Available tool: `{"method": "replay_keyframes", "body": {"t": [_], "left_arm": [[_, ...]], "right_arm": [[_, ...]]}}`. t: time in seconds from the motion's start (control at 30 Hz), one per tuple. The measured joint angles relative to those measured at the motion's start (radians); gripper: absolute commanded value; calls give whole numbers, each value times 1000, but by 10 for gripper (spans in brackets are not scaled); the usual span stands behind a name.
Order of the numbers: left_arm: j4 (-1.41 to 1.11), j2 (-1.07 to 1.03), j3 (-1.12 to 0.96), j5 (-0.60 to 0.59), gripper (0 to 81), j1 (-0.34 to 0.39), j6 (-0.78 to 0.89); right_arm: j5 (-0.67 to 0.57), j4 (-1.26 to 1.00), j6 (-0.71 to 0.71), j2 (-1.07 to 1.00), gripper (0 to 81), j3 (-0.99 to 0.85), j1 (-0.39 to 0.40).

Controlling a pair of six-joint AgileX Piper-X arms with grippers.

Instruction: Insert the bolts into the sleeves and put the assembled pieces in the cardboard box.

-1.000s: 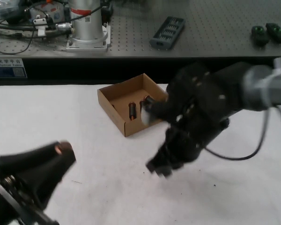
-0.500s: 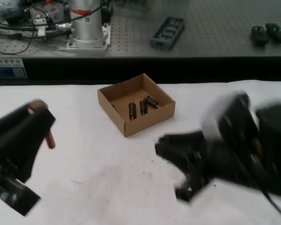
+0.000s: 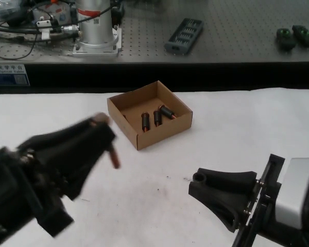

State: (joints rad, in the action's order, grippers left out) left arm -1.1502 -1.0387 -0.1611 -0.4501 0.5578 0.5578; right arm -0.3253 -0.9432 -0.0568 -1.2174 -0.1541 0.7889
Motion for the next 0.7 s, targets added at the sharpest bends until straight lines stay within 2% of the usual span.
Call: {"method": "replay_keyframes", "body": {"t": [0.2, 0.4, 0.47, 0.7], "left_arm": [[-214, -251, -41, -51, 6, 0, -17], [-222, -391, -146, -74, 6, -3, -51], [-222, -428, -188, -90, 6, -10, -64], [-218, -505, -268, -123, 6, -78, -86]], "right_arm": [[2, -4, -2, 0, 58, 0, 0], [10, -7, -4, -65, 58, -51, -16], [-5, -9, -4, -129, 58, -98, -46], [-42, -41, -4, -265, 58, -171, -103]]}}
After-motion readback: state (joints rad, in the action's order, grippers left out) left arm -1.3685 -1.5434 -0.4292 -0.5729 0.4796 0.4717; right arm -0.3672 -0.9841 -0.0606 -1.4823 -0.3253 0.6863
